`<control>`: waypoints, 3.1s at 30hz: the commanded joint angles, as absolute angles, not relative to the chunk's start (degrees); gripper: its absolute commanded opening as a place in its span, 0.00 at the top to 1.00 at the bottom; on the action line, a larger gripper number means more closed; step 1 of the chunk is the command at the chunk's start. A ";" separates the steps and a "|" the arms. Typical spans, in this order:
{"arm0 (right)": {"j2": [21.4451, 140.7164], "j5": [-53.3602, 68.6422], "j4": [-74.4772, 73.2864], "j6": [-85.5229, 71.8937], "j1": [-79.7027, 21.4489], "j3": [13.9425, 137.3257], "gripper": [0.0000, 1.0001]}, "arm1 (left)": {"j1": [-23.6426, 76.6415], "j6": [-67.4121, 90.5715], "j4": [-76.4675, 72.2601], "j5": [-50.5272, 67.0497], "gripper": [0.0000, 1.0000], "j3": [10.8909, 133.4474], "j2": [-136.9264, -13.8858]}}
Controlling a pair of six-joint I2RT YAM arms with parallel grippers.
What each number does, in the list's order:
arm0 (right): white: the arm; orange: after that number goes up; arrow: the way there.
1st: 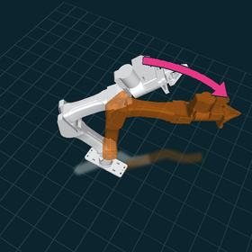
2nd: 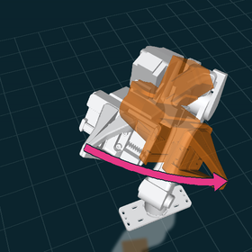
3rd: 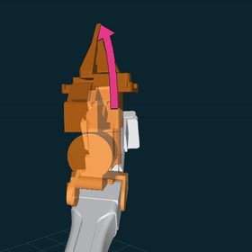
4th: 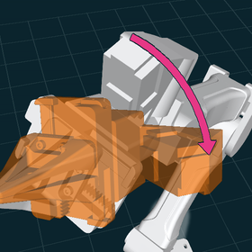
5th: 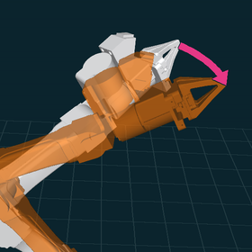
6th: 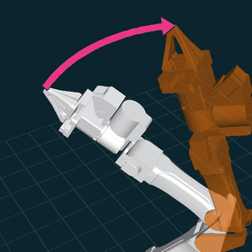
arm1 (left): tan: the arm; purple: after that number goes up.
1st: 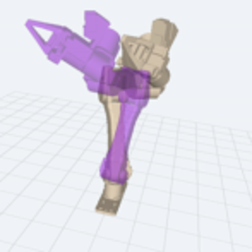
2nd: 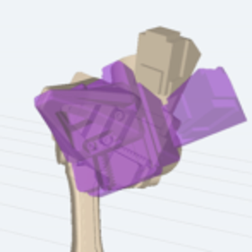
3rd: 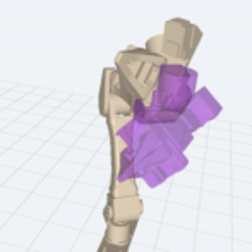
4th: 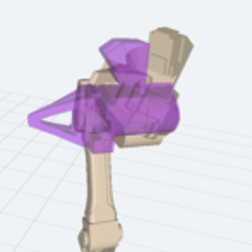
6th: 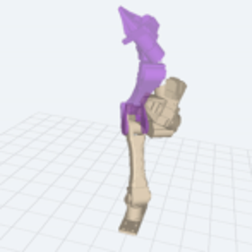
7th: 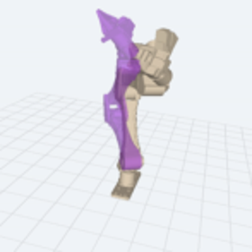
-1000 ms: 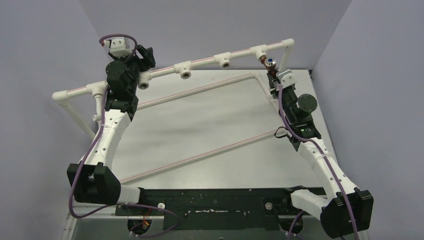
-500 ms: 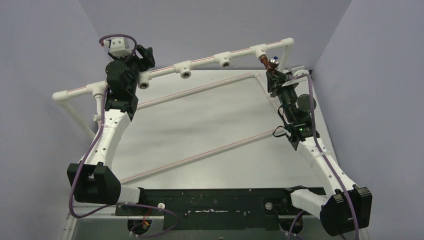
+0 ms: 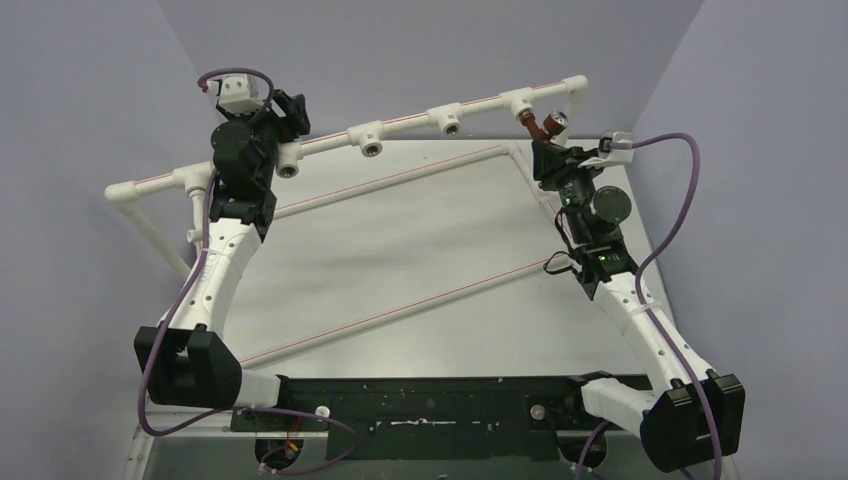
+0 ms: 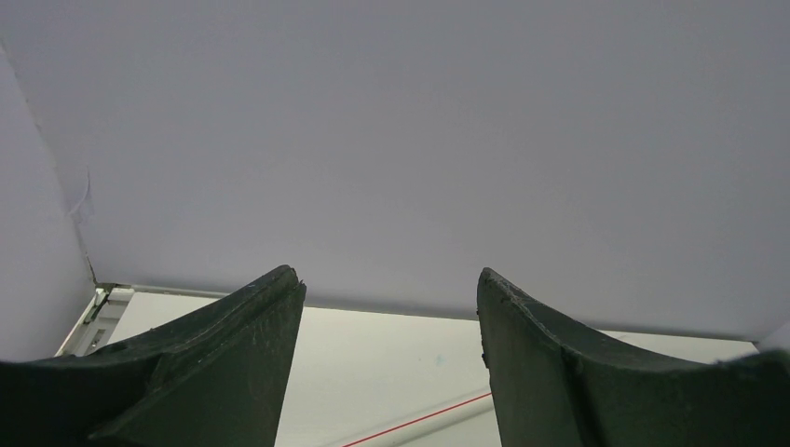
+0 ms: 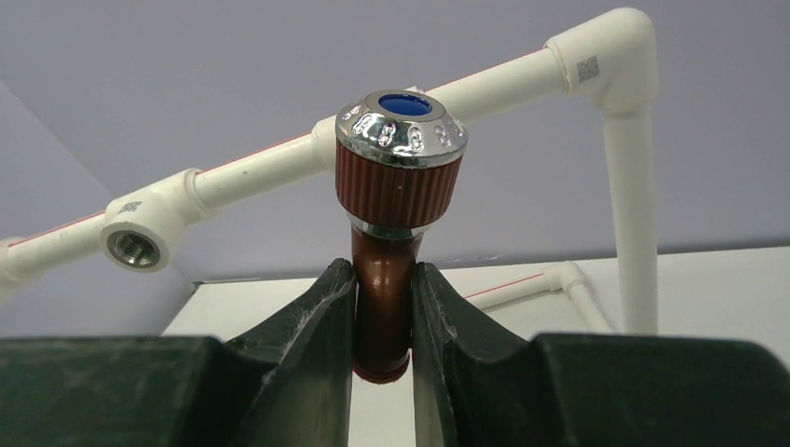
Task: Install the water faucets
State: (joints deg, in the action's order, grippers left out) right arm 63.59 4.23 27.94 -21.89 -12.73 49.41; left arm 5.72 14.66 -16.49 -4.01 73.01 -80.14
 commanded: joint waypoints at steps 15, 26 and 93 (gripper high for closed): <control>64.25 -3.61 31.42 -58.06 -12.09 52.96 1.00 | 4.47 14.59 -5.01 -3.47 0.34 69.51 -84.80; 63.52 -7.75 28.98 -74.95 -11.62 51.45 1.00 | 4.48 14.50 -5.01 -3.51 0.34 69.37 -84.81; 59.61 -11.57 9.83 -102.72 -12.03 51.69 1.00 | 5.36 13.10 -4.31 -5.01 0.34 69.21 -84.81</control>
